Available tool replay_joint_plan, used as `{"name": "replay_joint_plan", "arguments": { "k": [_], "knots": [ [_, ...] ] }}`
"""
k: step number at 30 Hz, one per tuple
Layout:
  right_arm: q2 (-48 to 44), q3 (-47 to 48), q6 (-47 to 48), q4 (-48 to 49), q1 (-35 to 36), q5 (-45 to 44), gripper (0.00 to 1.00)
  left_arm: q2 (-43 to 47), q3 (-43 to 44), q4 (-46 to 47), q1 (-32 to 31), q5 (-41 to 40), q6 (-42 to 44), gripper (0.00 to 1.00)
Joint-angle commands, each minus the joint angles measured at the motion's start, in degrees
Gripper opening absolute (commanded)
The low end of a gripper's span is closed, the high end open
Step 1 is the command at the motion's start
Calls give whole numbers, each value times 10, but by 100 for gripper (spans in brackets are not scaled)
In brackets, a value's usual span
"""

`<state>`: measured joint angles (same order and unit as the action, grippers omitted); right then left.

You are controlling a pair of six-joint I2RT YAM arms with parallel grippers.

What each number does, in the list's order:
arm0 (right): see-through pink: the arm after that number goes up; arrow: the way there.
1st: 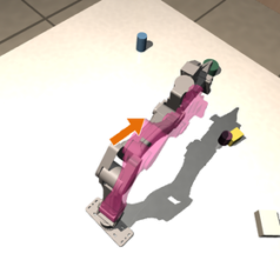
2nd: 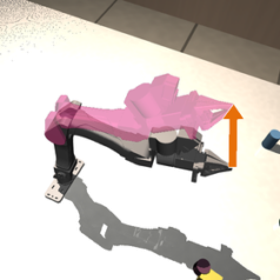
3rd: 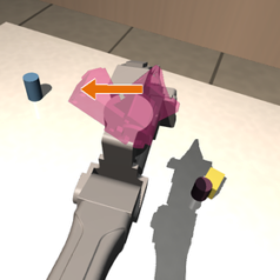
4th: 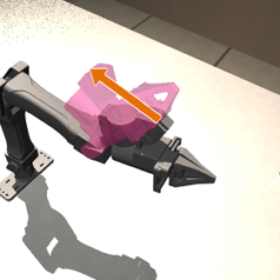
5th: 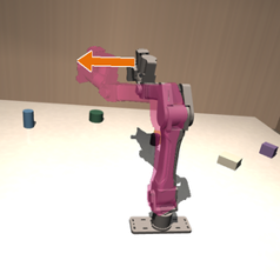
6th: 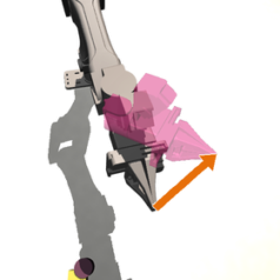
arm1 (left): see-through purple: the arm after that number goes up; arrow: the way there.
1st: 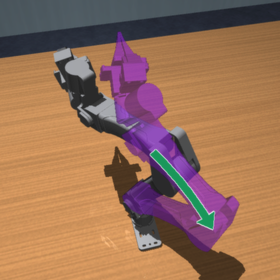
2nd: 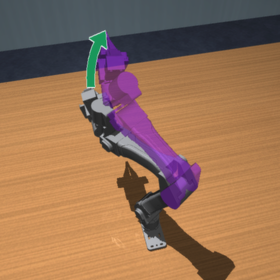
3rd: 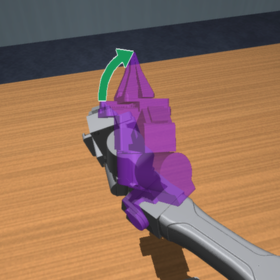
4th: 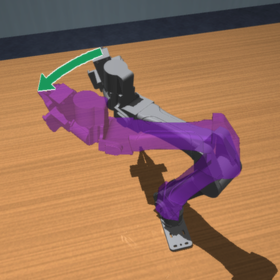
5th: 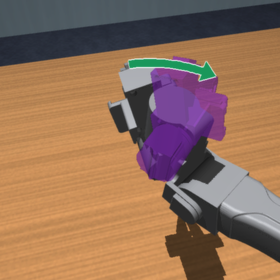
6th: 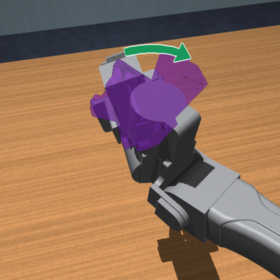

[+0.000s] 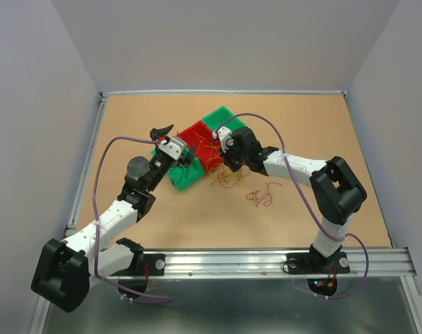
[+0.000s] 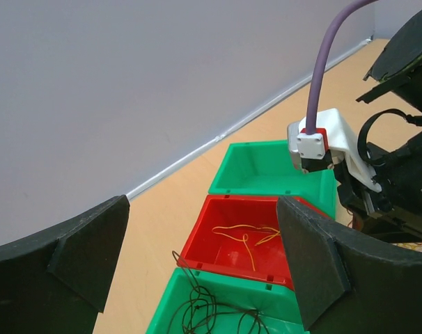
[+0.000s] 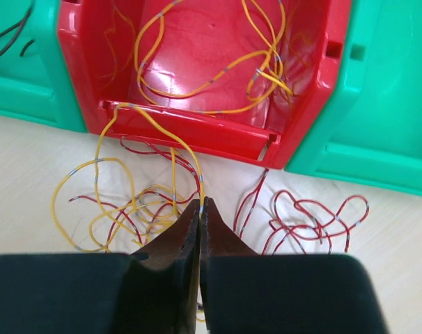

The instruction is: Untangle the cables

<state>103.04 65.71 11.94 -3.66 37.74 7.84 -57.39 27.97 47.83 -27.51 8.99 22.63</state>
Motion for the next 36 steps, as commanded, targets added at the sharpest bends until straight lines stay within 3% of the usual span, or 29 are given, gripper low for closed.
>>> {"name": "replay_joint_plan", "arguments": {
  "k": [1, 6, 8, 15, 26, 31, 34, 36],
  "knots": [
    [-49, -9, 9, 3, -1, 14, 0, -1, -1, 43, 2, -1, 4, 99],
    [-176, -73, 5, 22, -1, 118, 0, -7, 2, 28, 2, 51, 9, 99],
    [-251, -119, -2, 31, 0, 158, 0, -12, 6, 8, 0, 114, 17, 99],
    [-434, -222, -45, 110, -1, 197, 1, -17, 9, -24, -12, 240, 32, 99],
    [-449, -212, -111, 126, -1, 123, 1, 52, -13, -56, -17, 372, 48, 99],
    [-442, -205, -135, 130, 0, 97, 0, 51, -5, -67, -18, 366, 49, 99],
    [-435, -200, -148, 136, -1, 73, 1, 45, -2, -67, -25, 361, 44, 96],
    [-429, -195, -158, 138, -1, 54, 1, 35, 4, -70, -36, 343, 39, 84]
  ]
}}
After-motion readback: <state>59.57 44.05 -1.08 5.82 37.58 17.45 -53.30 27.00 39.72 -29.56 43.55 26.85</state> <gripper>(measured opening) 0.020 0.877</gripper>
